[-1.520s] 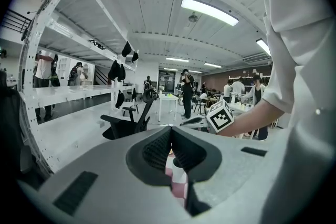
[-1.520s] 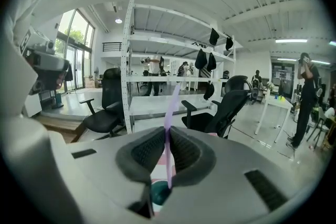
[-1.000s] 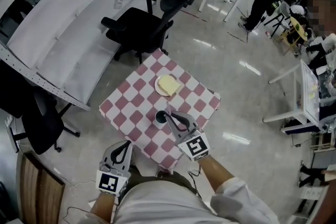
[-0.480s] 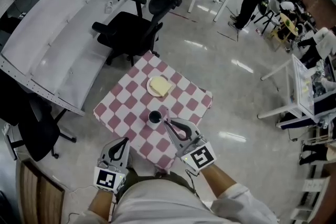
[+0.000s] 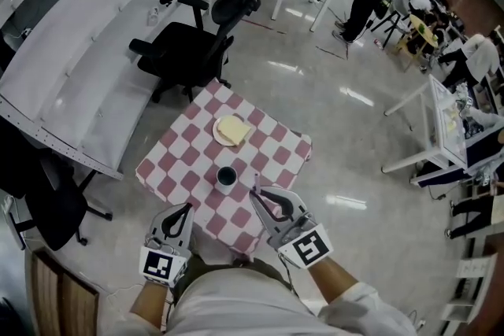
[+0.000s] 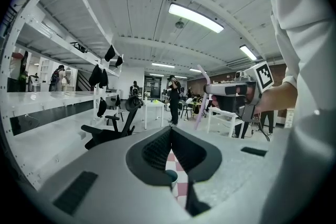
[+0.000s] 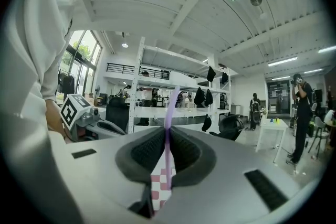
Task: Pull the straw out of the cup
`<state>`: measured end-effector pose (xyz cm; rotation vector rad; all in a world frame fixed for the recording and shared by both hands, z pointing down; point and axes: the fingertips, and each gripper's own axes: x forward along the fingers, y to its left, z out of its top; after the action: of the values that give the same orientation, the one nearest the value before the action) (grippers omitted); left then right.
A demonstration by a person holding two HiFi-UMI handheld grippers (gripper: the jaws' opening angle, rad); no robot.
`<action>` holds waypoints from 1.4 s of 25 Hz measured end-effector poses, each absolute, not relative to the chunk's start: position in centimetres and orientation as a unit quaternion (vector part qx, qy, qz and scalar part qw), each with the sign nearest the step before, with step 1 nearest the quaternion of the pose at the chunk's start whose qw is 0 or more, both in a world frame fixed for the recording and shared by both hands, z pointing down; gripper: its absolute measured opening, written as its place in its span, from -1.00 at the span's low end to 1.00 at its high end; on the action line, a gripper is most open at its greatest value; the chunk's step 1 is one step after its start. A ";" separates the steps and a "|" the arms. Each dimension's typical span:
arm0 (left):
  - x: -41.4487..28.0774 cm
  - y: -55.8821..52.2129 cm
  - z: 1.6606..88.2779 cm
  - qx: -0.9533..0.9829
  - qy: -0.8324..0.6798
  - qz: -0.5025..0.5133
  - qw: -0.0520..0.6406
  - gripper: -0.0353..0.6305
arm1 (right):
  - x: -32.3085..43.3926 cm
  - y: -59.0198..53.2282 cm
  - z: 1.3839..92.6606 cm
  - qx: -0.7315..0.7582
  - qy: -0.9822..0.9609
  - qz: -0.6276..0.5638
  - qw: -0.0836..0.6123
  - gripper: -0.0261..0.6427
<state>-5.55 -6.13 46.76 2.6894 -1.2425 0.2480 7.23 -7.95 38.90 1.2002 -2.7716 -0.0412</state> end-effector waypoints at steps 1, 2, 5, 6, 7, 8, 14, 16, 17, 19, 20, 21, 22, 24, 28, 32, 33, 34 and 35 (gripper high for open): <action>-5.4 -6.2 46.7 0.902 -0.414 0.083 0.085 -0.88 | 7.4 -7.8 38.7 0.399 -0.915 -0.013 0.060 -0.82; -5.2 -6.2 46.6 0.903 -0.412 0.083 0.085 -0.88 | 7.6 -7.6 38.5 0.402 -0.914 -0.012 0.058 -0.82; -4.9 -6.3 46.6 0.906 -0.406 0.083 0.085 -0.88 | 7.9 -7.0 37.8 0.408 -0.911 -0.012 0.054 -0.82; -4.8 -6.3 46.6 0.907 -0.404 0.084 0.085 -0.88 | 8.0 -6.8 37.6 0.409 -0.911 -0.013 0.053 -0.82; -4.7 -6.4 46.6 0.908 -0.402 0.084 0.084 -0.88 | 8.2 -6.6 37.4 0.410 -0.910 -0.015 0.052 -0.82; -4.6 -6.3 46.5 0.909 -0.400 0.084 0.084 -0.88 | 8.3 -6.4 37.2 0.411 -0.910 -0.017 0.052 -0.82; -4.0 -6.5 46.4 0.913 -0.391 0.085 0.079 -0.88 | 8.8 -5.7 36.9 0.418 -0.907 -0.019 0.053 -0.83; -3.9 -6.4 46.3 0.914 -0.389 0.085 0.079 -0.88 | 8.9 -5.6 36.7 0.419 -0.906 -0.020 0.053 -0.83; -3.8 -6.4 46.2 0.914 -0.388 0.085 0.080 -0.88 | 9.0 -5.5 36.7 0.419 -0.906 -0.020 0.055 -0.83; -3.8 -6.3 46.2 0.915 -0.387 0.085 0.079 -0.88 | 9.0 -5.4 36.7 0.421 -0.905 -0.018 0.055 -0.83; -3.8 -6.3 46.2 0.915 -0.386 0.086 0.079 -0.88 | 9.0 -5.4 36.7 0.422 -0.905 -0.018 0.054 -0.83; -3.8 -6.3 46.3 0.915 -0.386 0.086 0.079 -0.88 | 9.0 -5.4 36.7 0.423 -0.905 -0.017 0.054 -0.83; -3.9 -6.3 46.3 0.915 -0.386 0.087 0.079 -0.88 | 9.0 -5.3 36.8 0.423 -0.904 -0.016 0.054 -0.83; -3.9 -6.3 46.4 0.914 -0.387 0.088 0.081 -0.88 | 9.1 -5.3 36.9 0.423 -0.904 -0.016 0.055 -0.83; -3.9 -6.1 46.5 0.914 -0.389 0.087 0.078 -0.88 | 9.1 -5.1 37.0 0.420 -0.906 -0.018 0.053 -0.83; -3.9 -6.0 46.5 0.914 -0.389 0.090 0.077 -0.88 | 9.1 -5.0 37.0 0.419 -0.906 -0.015 0.053 -0.83; -3.9 -5.9 46.5 0.914 -0.389 0.089 0.076 -0.88 | 9.2 -5.0 37.0 0.419 -0.907 -0.014 0.051 -0.83; -3.9 -5.9 46.5 0.914 -0.390 0.089 0.074 -0.88 | 9.2 -5.0 37.0 0.419 -0.907 -0.014 0.050 -0.83; -3.9 -5.9 46.5 0.914 -0.390 0.088 0.072 -0.88 | 9.2 -5.0 37.0 0.419 -0.907 -0.014 0.049 -0.83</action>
<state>-3.88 -5.88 46.54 2.7454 -1.1719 0.2659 9.23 -4.97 37.02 1.2757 -2.7633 -0.0414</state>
